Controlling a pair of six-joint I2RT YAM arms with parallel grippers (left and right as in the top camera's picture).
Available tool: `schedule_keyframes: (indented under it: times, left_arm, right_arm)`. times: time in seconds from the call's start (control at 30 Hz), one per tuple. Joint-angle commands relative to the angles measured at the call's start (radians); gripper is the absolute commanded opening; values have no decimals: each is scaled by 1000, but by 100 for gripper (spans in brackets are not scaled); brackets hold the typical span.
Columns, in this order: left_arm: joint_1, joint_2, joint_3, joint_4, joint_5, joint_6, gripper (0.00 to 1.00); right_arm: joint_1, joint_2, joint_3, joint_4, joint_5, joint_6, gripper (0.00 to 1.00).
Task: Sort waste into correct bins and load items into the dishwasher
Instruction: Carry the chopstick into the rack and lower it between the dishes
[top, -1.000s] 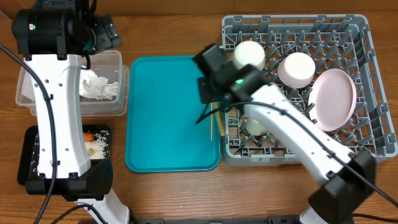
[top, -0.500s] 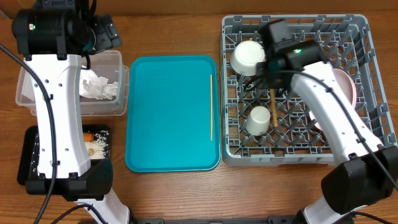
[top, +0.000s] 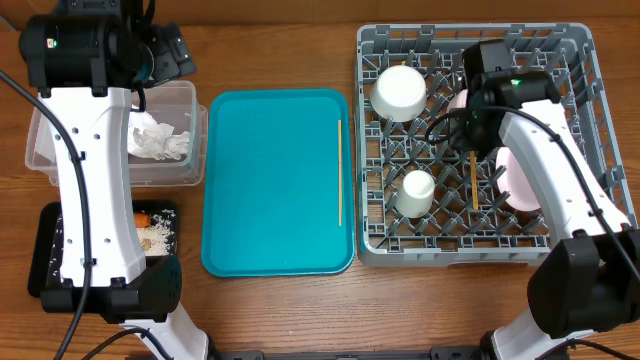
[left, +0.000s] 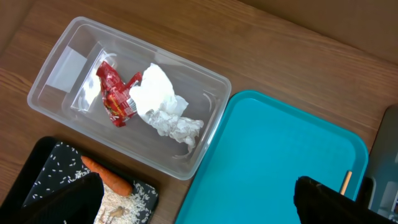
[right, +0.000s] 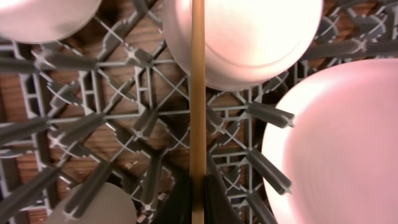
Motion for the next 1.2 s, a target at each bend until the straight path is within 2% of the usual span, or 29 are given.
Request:
schedule_keyframes:
  times: [0.0,0.13,0.2,0.23,0.67,0.8,0.83,1.17]
  left_arm:
    - [-1,-31,8,2,4,-17,100]
    - [-1,-31,8,2,4,-18,100]
    - [-1,-31,8,2,4,-17,100]
    - [-1,-31,8,1,4,-17,100]
    - [-1,-31,8,2,4,-17,100]
    - [-1,-31,8,2,4,-17,100]
    - [-1,-31,8,2,4,-18,100]
    - [-1,-31,8,2,4,-17,100]
  right_arm:
    - [-1,-5,-35,29,-18,-37,4]
    - [-1,-4,-57,48,-18,-37,4]
    - [-1,-4,-60,50,-18,-36,18]
    - [-1,-4,-60,50,-18,-36,19]
    - [-1,-4,-60,67,-24,-29,20]
    - [-1,-4,-60,47,-97,-29,38]
    - [-1,-4,-60,42,-121,-28,39]
    - [-1,-4,-60,19,-191,141,37]
